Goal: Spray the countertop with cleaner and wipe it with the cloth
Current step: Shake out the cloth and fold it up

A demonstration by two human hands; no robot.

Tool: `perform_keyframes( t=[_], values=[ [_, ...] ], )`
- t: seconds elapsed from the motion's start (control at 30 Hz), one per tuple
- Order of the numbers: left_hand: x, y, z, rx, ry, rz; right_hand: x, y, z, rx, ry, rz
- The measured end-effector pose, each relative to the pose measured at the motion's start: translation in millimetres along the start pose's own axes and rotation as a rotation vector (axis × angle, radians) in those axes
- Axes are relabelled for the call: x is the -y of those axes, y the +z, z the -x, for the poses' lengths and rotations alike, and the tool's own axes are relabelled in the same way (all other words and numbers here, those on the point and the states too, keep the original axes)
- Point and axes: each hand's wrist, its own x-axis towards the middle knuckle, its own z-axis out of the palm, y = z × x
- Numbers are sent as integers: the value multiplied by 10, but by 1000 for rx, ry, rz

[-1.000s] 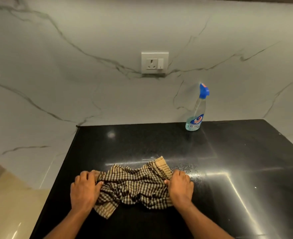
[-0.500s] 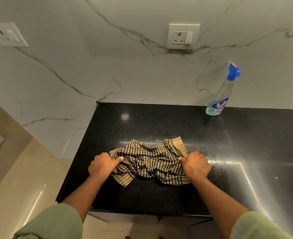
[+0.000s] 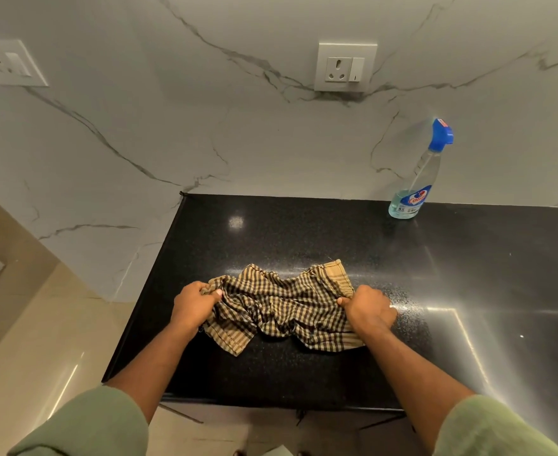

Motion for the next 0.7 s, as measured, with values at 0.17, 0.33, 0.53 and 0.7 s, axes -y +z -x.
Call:
perform_keyframes(
  t=[0.17,0.33,0.53,0.7],
  values=[
    [69,-9,-15,-29,-32,144,-6,-3,-15,-4,-17,-58],
    [25,-30,19,-28,-18,232,28,-40,-32,-24,-37,-254],
    [-99,-148,25,-83,53,362,99,-185,-105,22,18,-568],
    [-246,-338,76,-127,75,476,96,-323,-97,5,10,-624]
  ],
)
